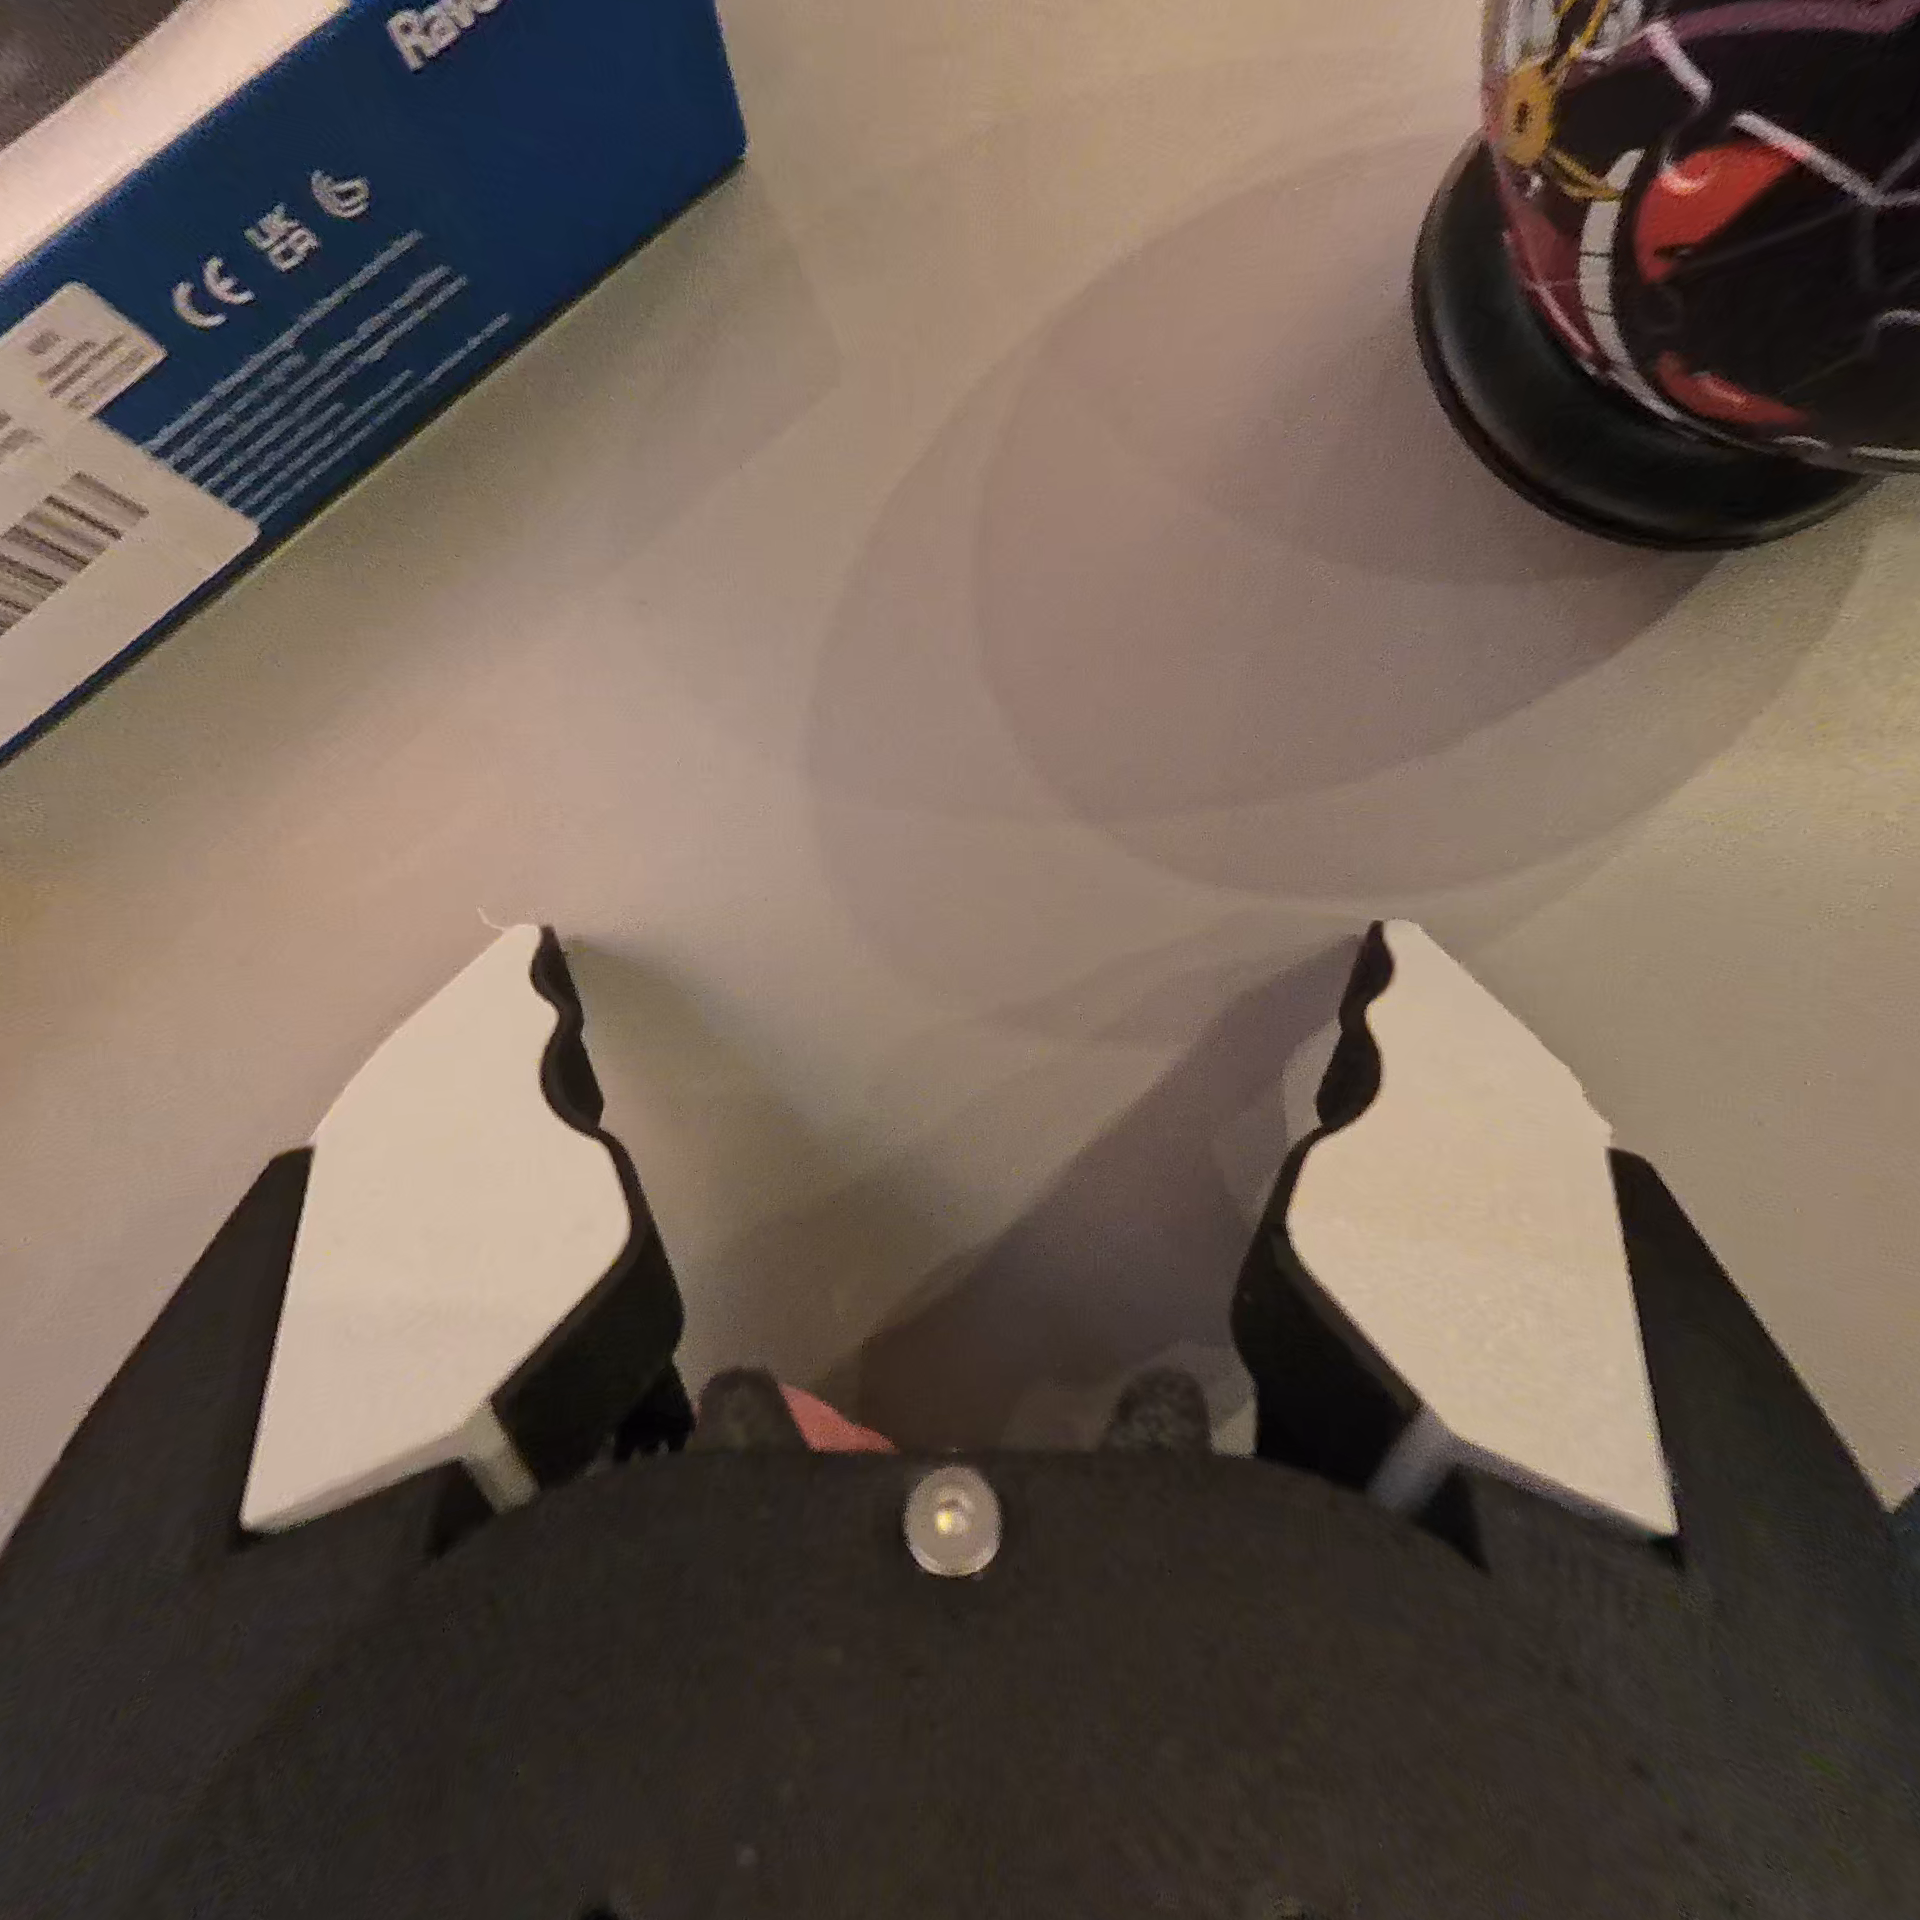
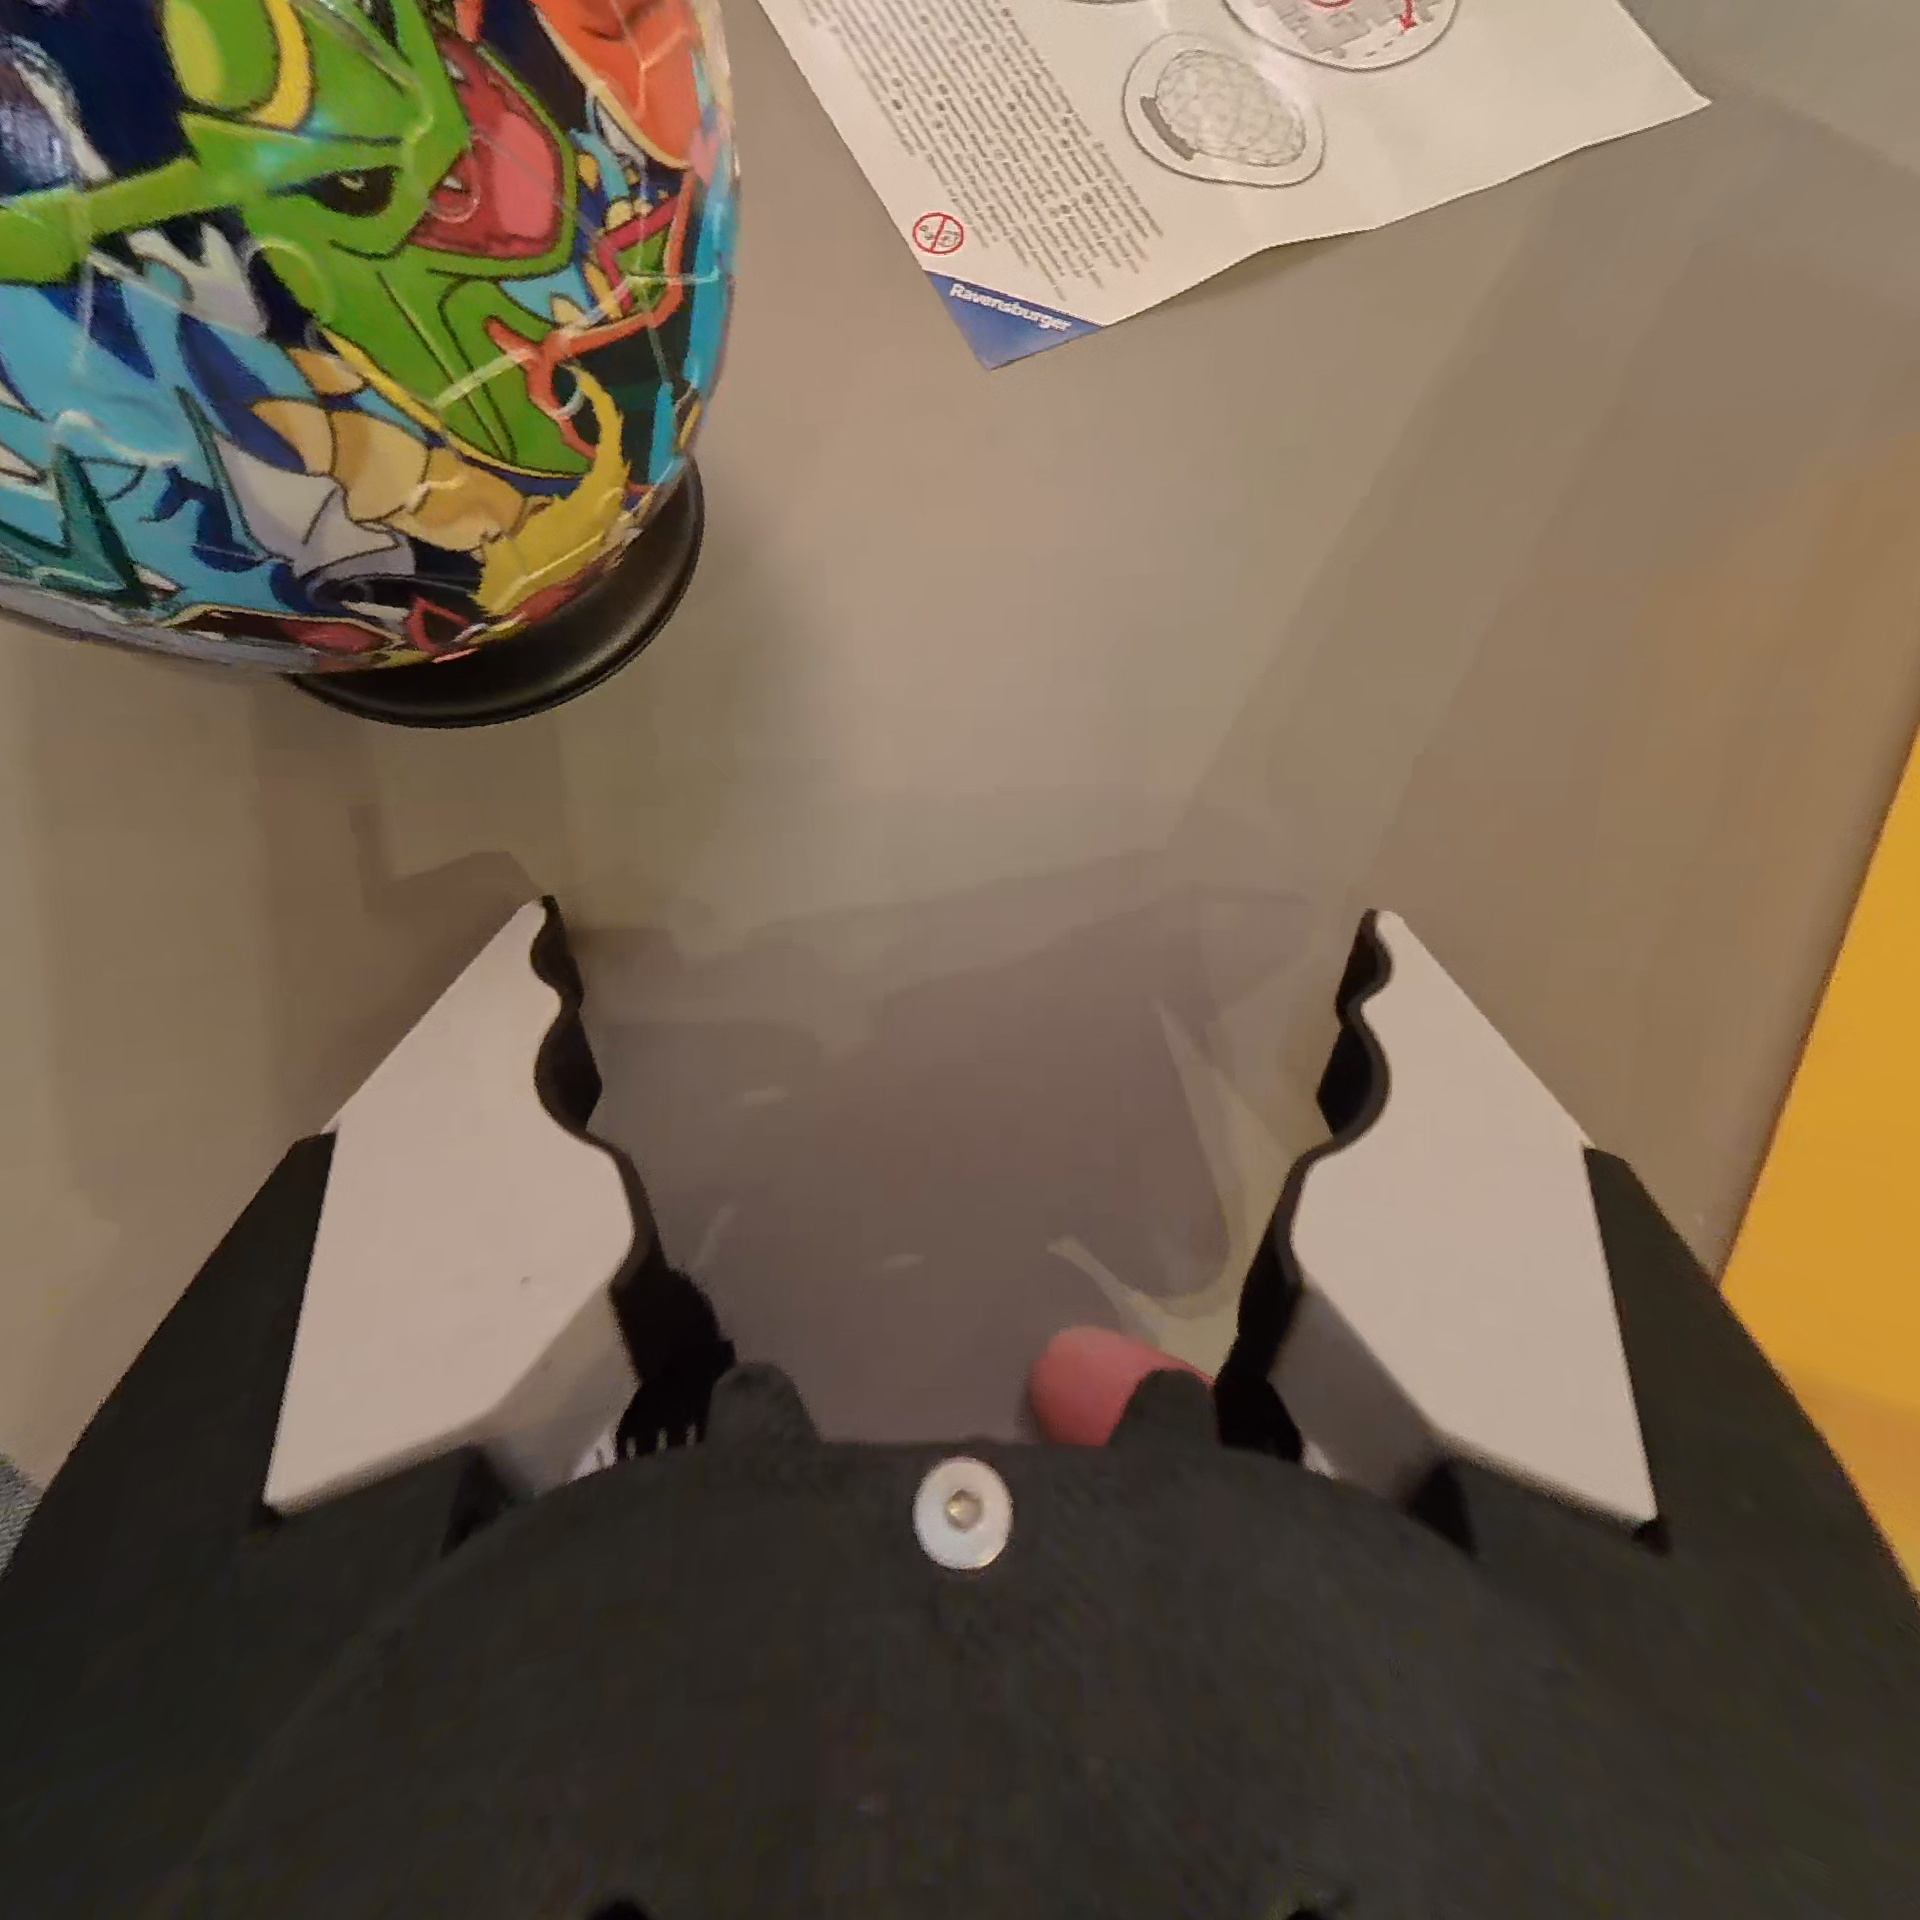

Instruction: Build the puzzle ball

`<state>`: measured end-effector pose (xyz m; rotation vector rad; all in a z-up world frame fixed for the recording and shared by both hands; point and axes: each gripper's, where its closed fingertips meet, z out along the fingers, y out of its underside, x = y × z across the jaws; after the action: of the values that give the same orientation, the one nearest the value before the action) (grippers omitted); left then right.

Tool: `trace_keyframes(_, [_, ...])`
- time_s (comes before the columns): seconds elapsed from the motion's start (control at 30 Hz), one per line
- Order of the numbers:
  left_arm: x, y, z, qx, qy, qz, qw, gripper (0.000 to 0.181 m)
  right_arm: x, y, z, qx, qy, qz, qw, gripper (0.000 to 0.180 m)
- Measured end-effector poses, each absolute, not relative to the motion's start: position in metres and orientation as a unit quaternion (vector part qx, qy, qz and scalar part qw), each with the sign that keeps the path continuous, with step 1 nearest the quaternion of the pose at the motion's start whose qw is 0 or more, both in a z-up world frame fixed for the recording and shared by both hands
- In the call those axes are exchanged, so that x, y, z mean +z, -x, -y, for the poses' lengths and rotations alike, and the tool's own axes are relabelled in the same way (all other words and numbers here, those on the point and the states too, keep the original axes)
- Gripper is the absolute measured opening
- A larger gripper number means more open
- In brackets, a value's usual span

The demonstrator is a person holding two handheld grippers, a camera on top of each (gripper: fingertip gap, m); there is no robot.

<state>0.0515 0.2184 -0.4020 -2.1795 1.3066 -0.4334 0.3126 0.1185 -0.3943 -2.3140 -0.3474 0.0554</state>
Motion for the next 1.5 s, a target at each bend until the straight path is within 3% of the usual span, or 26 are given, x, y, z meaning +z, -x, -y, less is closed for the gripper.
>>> trace_keyframes(0.3, [-0.402,-0.038,-0.230,-0.147,0.840,-0.439,0.281,0.129,-0.395,-0.318,-0.130,0.016,0.920,0.106,0.377,0.134])
trace_keyframes(0.43, [-0.400,-0.033,-0.235,-0.134,0.844,-0.426,0.296,0.128,-0.385,-0.326,-0.137,-0.035,0.908,0.127,0.398,0.097])
trace_keyframes(0.47, [-0.398,-0.033,-0.236,-0.130,0.843,-0.424,0.306,0.123,-0.386,-0.321,-0.137,-0.023,0.908,0.130,0.398,0.107])
trace_keyframes(0.53, [-0.398,-0.030,-0.235,-0.133,0.853,-0.407,0.300,0.112,-0.392,-0.315,-0.136,0.016,0.915,0.112,0.387,0.108])
trace_keyframes(0.67, [-0.401,-0.023,-0.236,-0.133,0.861,-0.408,0.273,0.124,-0.404,-0.307,-0.132,0.048,0.928,0.139,0.343,0.159])
trace_keyframes(0.83, [-0.404,-0.020,-0.240,-0.128,0.863,-0.407,0.272,0.137,-0.403,-0.310,-0.142,0.049,0.923,0.144,0.355,0.158])
trace_keyframes(1.03, [-0.406,-0.016,-0.243,-0.125,0.866,-0.398,0.275,0.146,-0.399,-0.310,-0.151,0.061,0.913,0.162,0.371,0.141])
trace_keyframes(1.2, [-0.395,-0.016,-0.244,-0.106,0.834,-0.423,0.339,0.141,-0.401,-0.304,-0.150,0.063,0.913,0.170,0.366,0.150])
trace_keyframes(1.33, [-0.405,-0.015,-0.236,-0.132,0.861,-0.400,0.287,0.147,-0.403,-0.298,-0.149,0.065,0.914,0.179,0.358,0.159])
trace_keyframes(1.5, [-0.404,-0.013,-0.236,-0.139,0.851,-0.410,0.296,0.142,-0.403,-0.298,-0.149,0.065,0.914,0.177,0.358,0.159])
